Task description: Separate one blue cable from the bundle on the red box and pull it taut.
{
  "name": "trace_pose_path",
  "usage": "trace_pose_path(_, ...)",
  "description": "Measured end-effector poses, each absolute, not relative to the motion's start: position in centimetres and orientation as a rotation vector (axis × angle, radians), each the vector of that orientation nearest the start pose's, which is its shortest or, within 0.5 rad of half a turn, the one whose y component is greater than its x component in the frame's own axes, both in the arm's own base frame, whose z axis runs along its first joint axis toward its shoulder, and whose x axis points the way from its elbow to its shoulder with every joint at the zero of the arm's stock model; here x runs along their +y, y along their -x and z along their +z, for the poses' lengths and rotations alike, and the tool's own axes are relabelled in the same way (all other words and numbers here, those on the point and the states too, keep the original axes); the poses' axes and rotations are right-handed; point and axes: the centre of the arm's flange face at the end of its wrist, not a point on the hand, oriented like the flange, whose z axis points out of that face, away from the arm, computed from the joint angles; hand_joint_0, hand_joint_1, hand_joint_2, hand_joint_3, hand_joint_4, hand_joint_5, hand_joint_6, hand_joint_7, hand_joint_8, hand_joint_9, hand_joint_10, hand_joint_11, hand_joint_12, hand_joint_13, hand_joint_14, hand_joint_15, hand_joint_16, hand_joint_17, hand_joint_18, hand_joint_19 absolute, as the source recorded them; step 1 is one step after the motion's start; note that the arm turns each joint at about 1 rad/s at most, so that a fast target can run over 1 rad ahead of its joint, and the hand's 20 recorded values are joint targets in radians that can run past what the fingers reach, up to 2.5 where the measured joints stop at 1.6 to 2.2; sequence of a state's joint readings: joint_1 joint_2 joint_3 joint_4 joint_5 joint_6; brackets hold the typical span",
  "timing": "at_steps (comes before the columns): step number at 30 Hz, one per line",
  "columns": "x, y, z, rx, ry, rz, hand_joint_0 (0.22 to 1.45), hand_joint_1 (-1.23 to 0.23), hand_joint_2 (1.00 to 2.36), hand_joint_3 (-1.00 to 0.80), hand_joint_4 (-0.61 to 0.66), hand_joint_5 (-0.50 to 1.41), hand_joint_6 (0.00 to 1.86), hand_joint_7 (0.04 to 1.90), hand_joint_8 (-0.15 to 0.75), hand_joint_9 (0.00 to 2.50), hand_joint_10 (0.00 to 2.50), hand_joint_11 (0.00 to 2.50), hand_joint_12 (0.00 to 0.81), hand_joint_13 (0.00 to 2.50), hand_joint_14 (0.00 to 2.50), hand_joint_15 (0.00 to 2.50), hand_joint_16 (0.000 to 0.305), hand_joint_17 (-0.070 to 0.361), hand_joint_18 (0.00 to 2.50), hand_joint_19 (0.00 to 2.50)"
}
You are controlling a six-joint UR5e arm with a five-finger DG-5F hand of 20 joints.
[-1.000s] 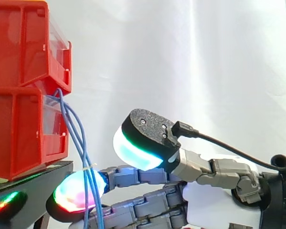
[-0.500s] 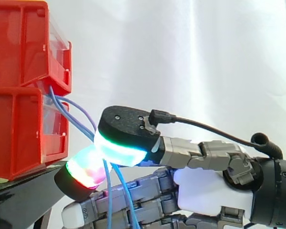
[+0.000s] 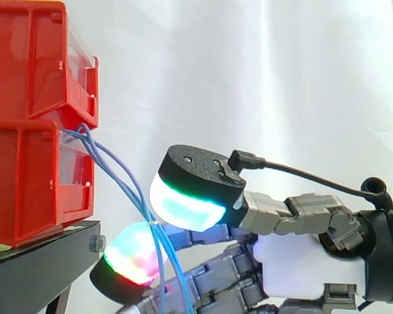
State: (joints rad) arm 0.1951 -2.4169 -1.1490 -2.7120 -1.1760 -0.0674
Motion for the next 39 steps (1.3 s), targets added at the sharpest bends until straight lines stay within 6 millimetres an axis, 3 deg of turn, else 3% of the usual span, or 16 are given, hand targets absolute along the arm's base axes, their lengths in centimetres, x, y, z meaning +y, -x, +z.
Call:
trace_pose_path(2, -2.0, -78.5, 18.3, 1.107, -1.26, 1.01, 0.48, -0.6, 1.0, -0.49, 0.14, -0.12, 0.7, 1.11, 0.308, 0.81, 0.01, 0.5, 0.363, 0.59, 0.01, 0.34, 0.044, 0.099, 0.56, 0.44)
trace_pose_path(8, -2.2, -78.3, 19.0, 1.118, -1.267, 1.011, 0.55, -0.63, 1.01, -0.24, 0.11, -0.13, 0.75, 1.16, 0.296, 0.84, 0.01, 0.54, 0.343, 0.62, 0.01, 0.38, 0.04, 0.09, 0.56, 0.48)
trace_pose_path(11, -2.3, -78.2, 19.3, 1.118, -1.268, 1.011, 0.56, -0.67, 1.01, -0.16, 0.13, -0.15, 0.82, 1.05, 0.321, 0.85, 0.02, 0.57, 0.372, 0.66, 0.01, 0.38, 0.046, 0.103, 0.62, 0.45)
trace_pose_path(17, -2.5, -77.7, 22.0, 1.118, -1.258, 1.006, 0.58, -0.75, 1.01, -0.09, 0.12, -0.17, 0.85, 1.04, 0.323, 0.85, 0.01, 0.63, 0.381, 0.66, 0.01, 0.39, 0.047, 0.106, 0.64, 0.45)
trace_pose_path(23, -2.3, -77.2, 24.1, 1.132, -1.238, 0.988, 0.62, -0.85, 1.02, -0.16, 0.07, -0.19, 0.86, 0.98, 0.29, 0.8, 0.02, 0.67, 0.345, 0.64, 0.01, 0.4, 0.041, 0.091, 0.61, 0.47)
trace_pose_path(29, -2.2, -77.1, 24.5, 1.138, -1.234, 0.983, 0.69, -0.94, 1.02, -0.27, 0.06, -0.2, 0.87, 0.95, 0.279, 0.79, 0.02, 0.69, 0.343, 0.66, 0.01, 0.39, 0.04, 0.09, 0.66, 0.44)
trace_pose_path(34, -2.1, -77.0, 24.6, 1.135, -1.237, 0.988, 0.75, -0.93, 1.0, -0.49, 0.1, -0.2, 0.88, 0.97, 0.276, 0.79, 0.01, 0.7, 0.338, 0.67, 0.01, 0.38, 0.04, 0.089, 0.69, 0.43)
trace_pose_path(39, -2.1, -77.1, 24.6, 1.13, -1.242, 0.995, 0.65, -0.89, 1.0, -0.5, 0.11, -0.19, 0.88, 0.98, 0.281, 0.81, 0.02, 0.7, 0.337, 0.68, 0.01, 0.4, 0.039, 0.088, 0.69, 0.45)
